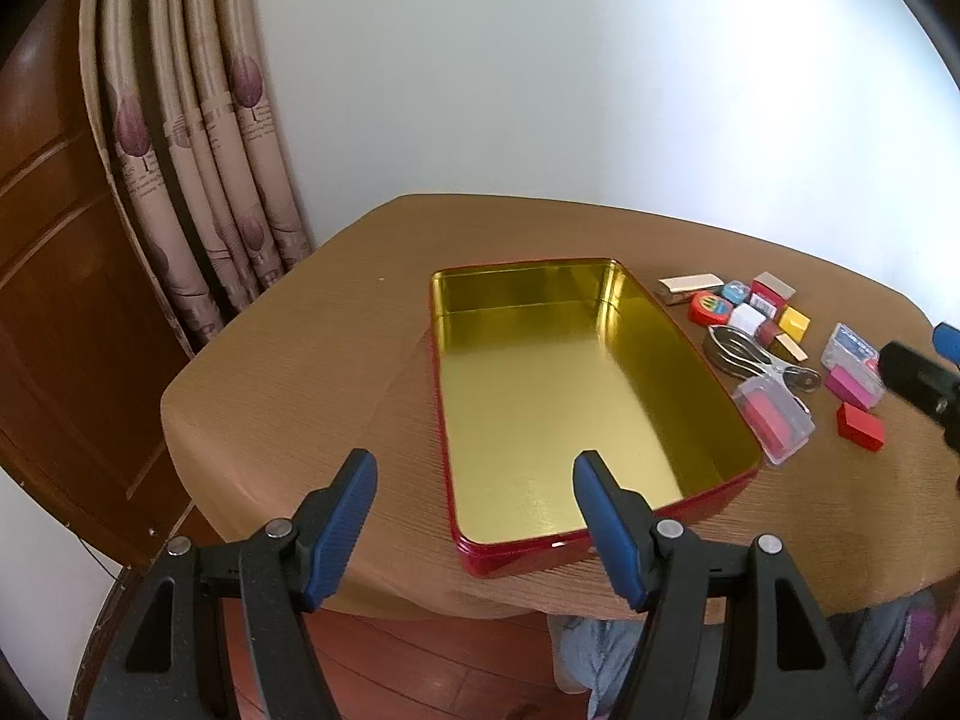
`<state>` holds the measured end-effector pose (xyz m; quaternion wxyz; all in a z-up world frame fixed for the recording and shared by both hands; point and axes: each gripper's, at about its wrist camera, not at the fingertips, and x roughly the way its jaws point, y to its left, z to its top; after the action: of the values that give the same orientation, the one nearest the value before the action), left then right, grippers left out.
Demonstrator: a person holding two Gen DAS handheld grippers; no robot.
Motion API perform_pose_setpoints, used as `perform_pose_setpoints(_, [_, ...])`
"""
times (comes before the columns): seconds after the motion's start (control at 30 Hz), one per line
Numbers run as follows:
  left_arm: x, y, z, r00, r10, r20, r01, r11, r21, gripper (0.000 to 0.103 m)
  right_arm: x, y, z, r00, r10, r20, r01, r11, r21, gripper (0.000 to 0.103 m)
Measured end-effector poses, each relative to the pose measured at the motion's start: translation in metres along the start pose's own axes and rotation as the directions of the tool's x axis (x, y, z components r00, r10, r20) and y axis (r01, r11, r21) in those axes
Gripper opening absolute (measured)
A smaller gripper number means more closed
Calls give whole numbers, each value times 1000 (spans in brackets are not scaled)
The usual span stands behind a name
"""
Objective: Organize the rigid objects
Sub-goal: 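Move both tools over the table toward the items beside the tin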
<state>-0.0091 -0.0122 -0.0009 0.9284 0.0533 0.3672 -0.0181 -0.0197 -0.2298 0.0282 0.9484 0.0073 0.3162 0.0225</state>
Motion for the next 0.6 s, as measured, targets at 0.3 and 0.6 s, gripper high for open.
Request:
perform_pose_setpoints(0.3, [-20,-41,-2,999,-44,23,42,993,110,70,-22,-68,-13,997,-77,30,75,995,68,103])
perform_pose_setpoints(0.6, [-26,-88,12,991,-133,3,131,981,140,70,-31,-133,-30,979,-204,10,202,975,91,103])
